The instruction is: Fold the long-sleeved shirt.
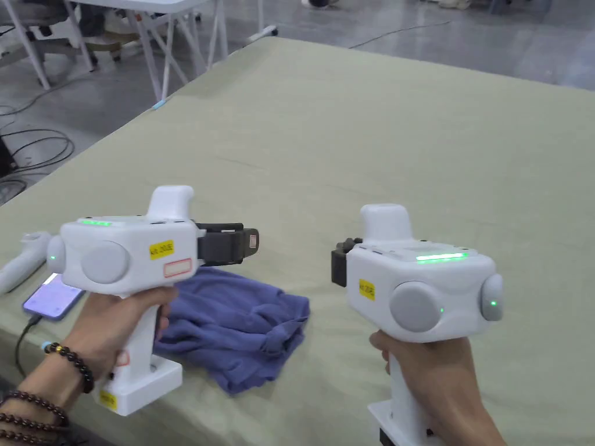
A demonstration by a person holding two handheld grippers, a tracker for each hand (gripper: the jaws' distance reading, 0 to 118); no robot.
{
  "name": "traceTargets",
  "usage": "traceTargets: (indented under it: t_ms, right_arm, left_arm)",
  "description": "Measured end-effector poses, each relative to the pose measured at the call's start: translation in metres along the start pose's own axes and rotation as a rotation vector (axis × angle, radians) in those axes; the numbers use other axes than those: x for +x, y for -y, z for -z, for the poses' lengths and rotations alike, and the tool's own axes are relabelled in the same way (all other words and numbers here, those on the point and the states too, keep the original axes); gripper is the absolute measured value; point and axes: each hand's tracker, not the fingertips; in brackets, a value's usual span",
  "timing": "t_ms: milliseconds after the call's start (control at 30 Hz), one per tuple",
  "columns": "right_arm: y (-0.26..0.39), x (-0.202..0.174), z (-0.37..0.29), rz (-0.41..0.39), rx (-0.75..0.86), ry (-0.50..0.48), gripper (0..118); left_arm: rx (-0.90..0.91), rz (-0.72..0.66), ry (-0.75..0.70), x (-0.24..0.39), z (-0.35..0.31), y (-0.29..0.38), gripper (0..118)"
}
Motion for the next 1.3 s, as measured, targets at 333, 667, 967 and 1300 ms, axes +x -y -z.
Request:
traceTargets:
  t_ms: [333, 667, 967, 1300]
  right_arm:
    - [0.005, 0.175, -0.209, 0.134, 0.266, 0.380, 0]
    - [0.083, 0.241, -0.325, 0.192, 0.433, 0.543, 0]
    - [0.120, 0.208, -0.322, 0.024, 0.531, 0.644, 0]
    - [0.162, 0.211, -0.318, 0.092, 0.537, 0.666, 0]
  left_arm:
    - [0.235, 0.248, 0.096, 0.258, 0.037, -0.030, 0]
    - [0.410, 0.363, 0.054, 0.390, -0.002, 0.024, 0]
    - [0.506, 0.408, -0.033, 0.397, -0.018, 0.079, 0]
    - [0.467, 0.316, -0.113, 0.347, -0.021, 0.116, 0]
